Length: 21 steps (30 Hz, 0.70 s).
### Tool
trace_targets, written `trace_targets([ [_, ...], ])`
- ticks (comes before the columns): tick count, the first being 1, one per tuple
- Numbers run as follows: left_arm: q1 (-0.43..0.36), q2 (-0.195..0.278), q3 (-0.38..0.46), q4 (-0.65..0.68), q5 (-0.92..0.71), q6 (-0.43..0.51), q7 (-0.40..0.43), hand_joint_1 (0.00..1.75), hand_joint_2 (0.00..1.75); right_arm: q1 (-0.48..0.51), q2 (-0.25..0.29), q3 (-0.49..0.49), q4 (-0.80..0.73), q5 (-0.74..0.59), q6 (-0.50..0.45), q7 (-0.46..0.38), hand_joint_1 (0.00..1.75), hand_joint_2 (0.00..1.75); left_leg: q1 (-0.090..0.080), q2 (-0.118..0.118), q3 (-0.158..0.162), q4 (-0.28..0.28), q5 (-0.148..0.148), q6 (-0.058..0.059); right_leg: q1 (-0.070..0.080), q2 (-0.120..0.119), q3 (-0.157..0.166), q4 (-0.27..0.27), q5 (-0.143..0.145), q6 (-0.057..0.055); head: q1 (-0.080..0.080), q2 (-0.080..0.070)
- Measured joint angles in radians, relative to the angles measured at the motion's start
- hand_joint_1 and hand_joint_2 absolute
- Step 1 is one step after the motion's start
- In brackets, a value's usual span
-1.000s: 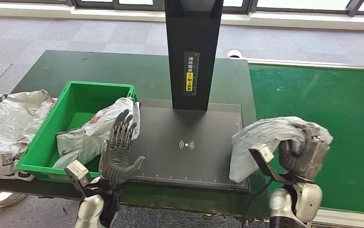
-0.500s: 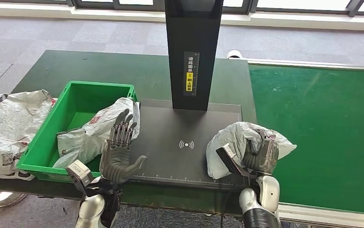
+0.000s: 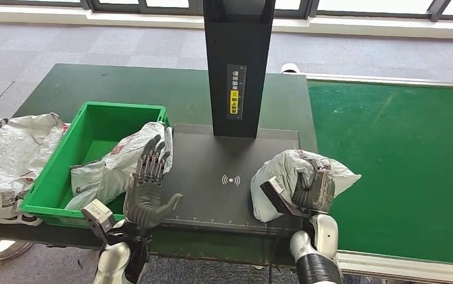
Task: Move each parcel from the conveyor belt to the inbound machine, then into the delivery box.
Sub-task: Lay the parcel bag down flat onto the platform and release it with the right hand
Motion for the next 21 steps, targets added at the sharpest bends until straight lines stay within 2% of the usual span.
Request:
trace_targets([
  [2,0.000,0.000,-0.002,-0.001,0.001,0.003,0.000,0.00,1.75,-0.005,-0.003,0.014,0.021,-0.061,0.000,-0.003,0.49,1.75,0.000,0.000,0.001,0.000,0.000,0.000,0.000,0.000,0.001,0.000,0.000,0.000,0.000,0.000],
  [3,0.000,0.000,-0.004,-0.002,0.002,0.003,0.000,0.00,1.75,-0.006,-0.004,0.020,0.027,-0.091,0.000,-0.018,0.48,1.75,0.000,0.001,0.001,0.000,0.000,0.000,0.000,0.000,0.001,0.000,0.000,0.000,0.000,0.000],
  [4,0.000,0.000,-0.004,-0.002,0.002,0.002,0.000,0.00,1.75,-0.005,-0.004,0.024,0.031,-0.121,0.000,-0.049,0.41,1.75,0.000,0.001,0.001,0.000,0.000,0.000,0.000,0.001,0.001,0.000,0.000,0.000,0.000,0.000],
  [7,-0.001,0.000,-0.005,-0.002,0.002,0.001,0.000,0.00,1.75,-0.004,-0.003,0.025,0.041,-0.233,0.001,-0.187,0.05,1.75,0.000,0.001,0.001,0.000,0.000,0.000,0.000,0.001,0.000,0.000,0.000,0.000,0.000,0.000],
  [8,-0.001,0.000,-0.005,-0.002,0.002,0.001,0.000,0.00,1.75,-0.005,-0.002,0.025,0.048,-0.277,0.001,-0.230,0.01,1.75,0.000,0.001,0.001,0.000,0.000,0.000,0.000,0.001,0.000,0.000,0.000,0.000,0.000,0.000],
  [10,-0.001,0.000,-0.005,-0.001,0.000,0.001,0.000,0.00,1.75,-0.007,0.000,0.034,0.072,-0.398,0.011,-0.286,0.00,0.87,0.000,0.001,0.001,0.000,0.000,0.000,0.000,0.000,0.001,0.000,0.000,0.000,0.000,0.000],
  [12,-0.001,0.000,-0.006,-0.001,-0.002,0.001,0.000,0.00,1.75,-0.011,-0.001,0.067,0.099,-0.545,0.062,-0.300,0.00,0.00,0.000,0.001,0.001,0.000,0.000,0.000,0.000,0.001,0.000,0.000,0.000,-0.001,0.000,0.000],
  [14,-0.002,0.000,-0.006,0.000,-0.005,0.000,0.000,0.00,1.75,-0.017,-0.006,0.110,0.123,-0.660,0.150,-0.302,0.00,0.00,0.000,0.002,0.000,0.000,0.000,-0.001,0.000,0.002,0.000,0.000,0.000,-0.001,0.000,0.000],
  [17,-0.002,0.000,-0.007,0.002,-0.012,0.000,0.000,0.00,1.75,-0.022,-0.013,0.162,0.141,-0.761,0.244,-0.305,0.00,0.00,0.000,0.002,0.000,0.000,0.000,-0.001,0.000,0.003,-0.001,0.000,0.000,0.000,0.000,0.000],
  [21,-0.003,0.000,-0.008,0.004,-0.019,0.012,0.000,0.00,1.75,-0.010,-0.031,0.240,0.125,-0.926,0.269,-0.308,0.00,0.00,0.000,0.002,0.000,0.000,0.000,-0.001,0.000,0.002,-0.001,0.000,0.000,0.000,0.000,0.000],
])
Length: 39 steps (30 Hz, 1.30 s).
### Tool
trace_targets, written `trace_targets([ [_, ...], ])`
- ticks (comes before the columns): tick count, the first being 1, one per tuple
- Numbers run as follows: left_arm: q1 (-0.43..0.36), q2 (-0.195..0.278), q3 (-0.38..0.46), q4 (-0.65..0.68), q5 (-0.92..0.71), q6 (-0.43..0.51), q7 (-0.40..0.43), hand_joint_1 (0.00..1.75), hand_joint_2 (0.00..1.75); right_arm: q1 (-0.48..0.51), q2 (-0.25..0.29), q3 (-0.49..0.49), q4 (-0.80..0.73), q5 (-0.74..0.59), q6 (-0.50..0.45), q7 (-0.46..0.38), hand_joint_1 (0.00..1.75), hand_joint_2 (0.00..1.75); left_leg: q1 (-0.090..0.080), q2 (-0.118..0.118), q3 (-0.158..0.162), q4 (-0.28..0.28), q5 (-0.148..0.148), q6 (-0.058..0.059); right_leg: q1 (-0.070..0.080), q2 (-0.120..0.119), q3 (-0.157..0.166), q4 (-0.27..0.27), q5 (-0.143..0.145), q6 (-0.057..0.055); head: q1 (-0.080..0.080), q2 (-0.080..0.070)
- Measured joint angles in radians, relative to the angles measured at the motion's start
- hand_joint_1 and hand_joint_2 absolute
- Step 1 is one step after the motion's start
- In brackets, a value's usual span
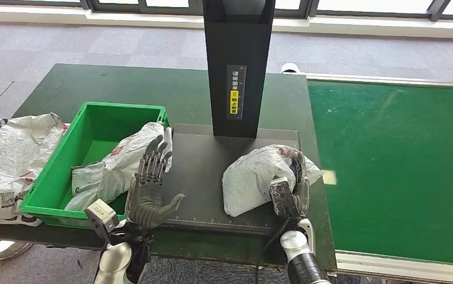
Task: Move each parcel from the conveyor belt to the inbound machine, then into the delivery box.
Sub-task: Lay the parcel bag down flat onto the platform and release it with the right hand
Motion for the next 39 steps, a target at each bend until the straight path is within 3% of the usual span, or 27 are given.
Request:
trace_targets([
  [4,0.000,0.000,-0.001,0.000,-0.002,0.021,0.000,0.00,1.75,0.040,-0.031,0.094,-0.091,-0.135,-0.076,0.000,0.00,0.00,0.000,0.000,-0.001,0.000,0.000,0.000,0.000,0.000,-0.001,0.000,0.000,0.000,0.000,0.000],
  [9,0.000,0.001,-0.004,-0.001,-0.017,0.053,0.000,0.00,1.75,0.090,-0.066,0.182,-0.235,-0.176,-0.197,-0.001,0.00,0.00,0.000,0.000,-0.002,0.000,0.000,0.000,0.000,-0.001,-0.001,0.000,0.000,0.000,0.000,0.000],
  [16,-0.001,0.001,-0.008,-0.001,-0.024,0.071,0.000,0.00,1.75,0.128,-0.091,0.246,-0.347,-0.181,-0.221,-0.001,0.00,0.00,0.000,0.000,-0.002,0.000,0.000,0.000,0.000,-0.001,-0.001,0.000,0.000,0.000,0.000,0.000],
  [21,-0.006,0.006,-0.034,0.000,-0.058,0.155,0.000,0.00,1.75,0.153,-0.104,0.263,-0.422,-0.169,-0.256,-0.001,0.00,0.00,0.000,-0.001,-0.002,0.000,0.000,0.000,0.000,-0.002,-0.001,0.000,0.000,0.000,0.000,0.000],
  [25,-0.013,0.009,-0.068,0.003,-0.077,0.222,0.000,0.00,1.75,0.179,-0.106,0.262,-0.494,-0.109,-0.262,-0.001,0.00,1.75,0.000,-0.002,-0.002,0.000,0.000,0.000,0.000,-0.002,-0.001,0.000,0.000,0.000,0.000,0.000],
  [33,-0.040,0.019,-0.160,0.046,-0.177,0.377,-0.001,0.00,1.75,0.267,-0.038,0.172,-0.784,0.135,-0.265,0.000,0.00,1.75,0.000,-0.004,-0.003,0.000,0.000,0.000,0.000,-0.003,-0.002,0.000,0.000,0.000,0.000,0.000],
  [39,-0.159,0.013,-0.270,0.243,-0.307,0.503,-0.001,0.00,1.75,0.303,-0.013,0.139,-0.994,0.189,-0.265,0.001,0.00,1.75,-0.001,-0.005,-0.004,0.001,0.000,0.001,-0.001,-0.005,-0.002,0.000,0.000,0.001,0.000,0.000],
])
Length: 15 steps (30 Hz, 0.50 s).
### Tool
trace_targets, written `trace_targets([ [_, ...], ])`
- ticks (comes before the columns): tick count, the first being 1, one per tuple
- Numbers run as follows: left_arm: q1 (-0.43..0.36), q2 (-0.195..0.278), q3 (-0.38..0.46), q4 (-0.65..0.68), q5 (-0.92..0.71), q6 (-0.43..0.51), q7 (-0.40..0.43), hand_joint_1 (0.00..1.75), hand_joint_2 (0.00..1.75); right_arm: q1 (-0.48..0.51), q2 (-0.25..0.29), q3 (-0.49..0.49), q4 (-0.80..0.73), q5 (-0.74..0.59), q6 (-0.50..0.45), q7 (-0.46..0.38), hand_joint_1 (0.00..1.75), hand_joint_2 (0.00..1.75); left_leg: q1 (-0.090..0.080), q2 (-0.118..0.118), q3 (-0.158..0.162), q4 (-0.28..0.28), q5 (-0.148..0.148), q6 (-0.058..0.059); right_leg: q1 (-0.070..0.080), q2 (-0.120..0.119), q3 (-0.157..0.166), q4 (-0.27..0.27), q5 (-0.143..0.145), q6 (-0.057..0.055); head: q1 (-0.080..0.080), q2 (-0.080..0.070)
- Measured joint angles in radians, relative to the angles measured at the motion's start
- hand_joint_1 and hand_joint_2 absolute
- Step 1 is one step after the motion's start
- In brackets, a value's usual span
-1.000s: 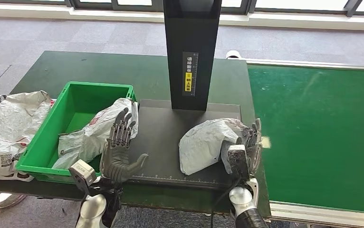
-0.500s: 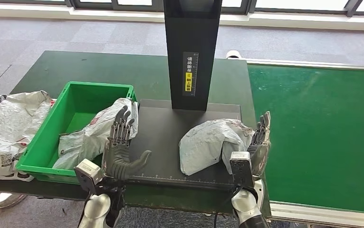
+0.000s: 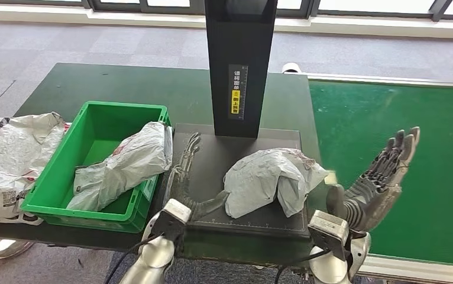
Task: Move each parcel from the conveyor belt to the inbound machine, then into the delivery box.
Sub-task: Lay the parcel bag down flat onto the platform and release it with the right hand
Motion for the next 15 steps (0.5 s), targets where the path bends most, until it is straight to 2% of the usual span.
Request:
trace_targets([
  [7,-0.160,-0.042,-0.080,0.325,-0.051,0.102,0.027,0.00,1.75,0.014,0.000,-0.002,-0.113,-0.013,0.001,0.000,0.00,1.75,-0.001,0.000,0.000,0.000,0.001,0.001,-0.001,0.000,0.000,0.000,0.001,0.001,0.000,0.000],
  [15,-0.241,-0.068,-0.200,0.553,-0.005,0.169,0.084,0.00,1.75,0.019,0.000,-0.003,-0.153,-0.017,0.002,0.000,0.00,1.75,0.000,0.000,-0.001,0.000,0.001,0.001,0.000,0.000,0.000,0.000,0.001,0.001,0.000,0.000],
])
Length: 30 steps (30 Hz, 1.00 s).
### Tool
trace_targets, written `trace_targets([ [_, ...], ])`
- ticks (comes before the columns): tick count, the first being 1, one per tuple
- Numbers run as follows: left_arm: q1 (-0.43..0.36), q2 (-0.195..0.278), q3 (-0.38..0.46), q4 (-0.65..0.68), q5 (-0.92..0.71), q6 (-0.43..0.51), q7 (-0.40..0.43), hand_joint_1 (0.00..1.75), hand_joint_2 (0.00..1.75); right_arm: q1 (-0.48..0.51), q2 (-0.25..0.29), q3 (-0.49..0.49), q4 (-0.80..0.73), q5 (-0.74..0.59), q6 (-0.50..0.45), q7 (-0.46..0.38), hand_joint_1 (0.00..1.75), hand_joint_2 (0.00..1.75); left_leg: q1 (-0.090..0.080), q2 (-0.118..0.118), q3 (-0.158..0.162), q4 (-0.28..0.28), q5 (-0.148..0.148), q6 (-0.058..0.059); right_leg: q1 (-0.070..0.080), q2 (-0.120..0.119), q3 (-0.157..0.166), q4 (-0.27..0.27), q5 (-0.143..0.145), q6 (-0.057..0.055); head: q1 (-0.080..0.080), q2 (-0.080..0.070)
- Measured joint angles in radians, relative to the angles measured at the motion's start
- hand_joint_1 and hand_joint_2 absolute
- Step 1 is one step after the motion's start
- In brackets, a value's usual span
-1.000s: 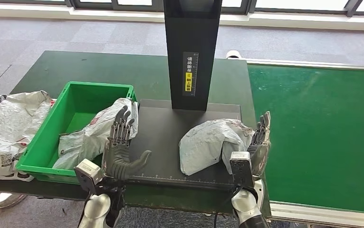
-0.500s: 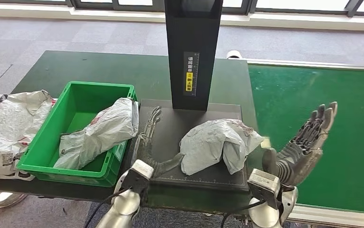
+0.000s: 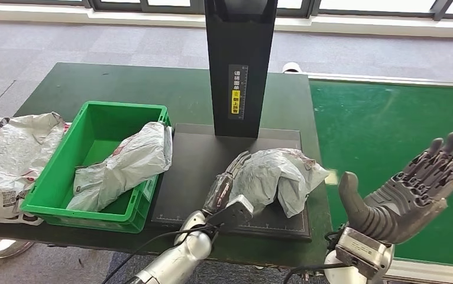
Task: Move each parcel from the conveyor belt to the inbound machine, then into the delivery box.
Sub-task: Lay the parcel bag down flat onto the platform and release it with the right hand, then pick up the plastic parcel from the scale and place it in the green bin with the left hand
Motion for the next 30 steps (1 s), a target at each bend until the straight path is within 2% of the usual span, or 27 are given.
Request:
trace_targets([
  [6,-0.038,-0.011,-0.114,0.098,-0.064,0.065,0.106,0.00,1.75,0.002,0.000,-0.003,-0.012,-0.011,0.000,0.000,0.00,1.75,0.000,0.000,0.000,0.000,0.000,0.000,0.000,0.000,0.000,0.000,0.000,0.000,0.000,0.000],
  [10,-0.044,-0.013,-0.137,0.110,-0.077,0.078,0.123,0.00,1.75,0.002,0.000,-0.004,-0.013,-0.011,0.000,0.000,0.00,1.75,0.000,0.000,-0.001,0.000,0.000,0.000,0.000,0.000,0.000,0.000,0.000,0.000,0.000,0.000],
  [11,-0.045,-0.013,-0.142,0.113,-0.078,0.079,0.125,0.13,1.75,0.002,0.000,-0.004,-0.013,-0.012,0.000,0.000,0.00,1.75,0.000,0.000,-0.001,0.000,0.000,0.000,0.000,0.000,0.000,0.000,0.000,0.000,0.000,0.000],
  [14,-0.057,-0.016,-0.193,0.138,-0.112,0.107,0.170,1.39,1.75,0.003,0.000,-0.005,-0.013,-0.013,0.000,0.000,0.00,1.75,0.000,0.000,0.000,0.000,0.000,0.000,0.000,0.000,0.000,0.000,0.000,0.000,0.000,0.000],
  [15,-0.064,-0.018,-0.223,0.149,-0.139,0.128,0.205,1.70,1.75,0.003,0.000,-0.005,-0.013,-0.014,0.001,0.000,0.00,1.75,0.000,0.000,0.000,0.000,0.000,0.000,0.000,0.000,0.000,0.000,0.000,0.000,0.000,0.000],
  [17,-0.079,-0.019,-0.285,0.165,-0.198,0.169,0.279,1.75,1.75,0.003,0.000,-0.007,-0.014,-0.014,0.000,0.000,0.00,1.75,0.000,-0.001,-0.001,0.000,0.000,0.000,0.000,0.000,0.000,0.000,0.000,0.000,0.000,0.000],
  [19,-0.089,-0.019,-0.331,0.172,-0.225,0.187,0.312,1.75,1.75,0.004,0.000,-0.008,-0.015,-0.014,0.001,0.000,0.00,1.75,0.000,-0.001,-0.001,0.000,0.000,0.000,0.000,0.000,0.000,0.000,0.000,0.000,0.000,0.000],
  [23,-0.102,-0.019,-0.385,0.183,-0.254,0.208,0.351,1.75,1.75,0.006,0.000,-0.015,-0.016,-0.014,0.001,0.000,0.00,1.75,0.000,0.000,-0.001,0.000,0.000,0.000,0.000,0.000,0.000,0.000,0.000,0.000,0.000,0.000],
  [25,-0.106,-0.019,-0.403,0.186,-0.327,0.226,0.410,1.75,1.75,0.008,0.000,-0.018,-0.017,-0.013,0.001,0.000,0.00,1.75,0.000,0.000,-0.001,0.000,0.000,0.000,0.000,0.000,0.000,0.000,0.000,0.000,0.000,0.000],
  [28,-0.096,-0.018,-0.385,0.162,-0.669,0.251,0.570,1.75,1.75,0.015,0.000,-0.024,-0.020,-0.011,0.001,0.001,0.00,1.75,0.000,0.000,-0.001,0.000,0.000,0.000,0.000,0.000,0.000,0.000,0.000,0.000,0.000,0.000],
  [30,-0.079,-0.016,-0.333,0.129,-0.907,0.258,0.612,1.75,1.75,0.019,0.000,-0.029,-0.025,-0.010,0.001,0.002,0.00,1.75,0.000,0.000,-0.001,0.000,0.000,0.000,0.000,0.000,0.000,0.000,0.000,0.000,0.000,0.000],
])
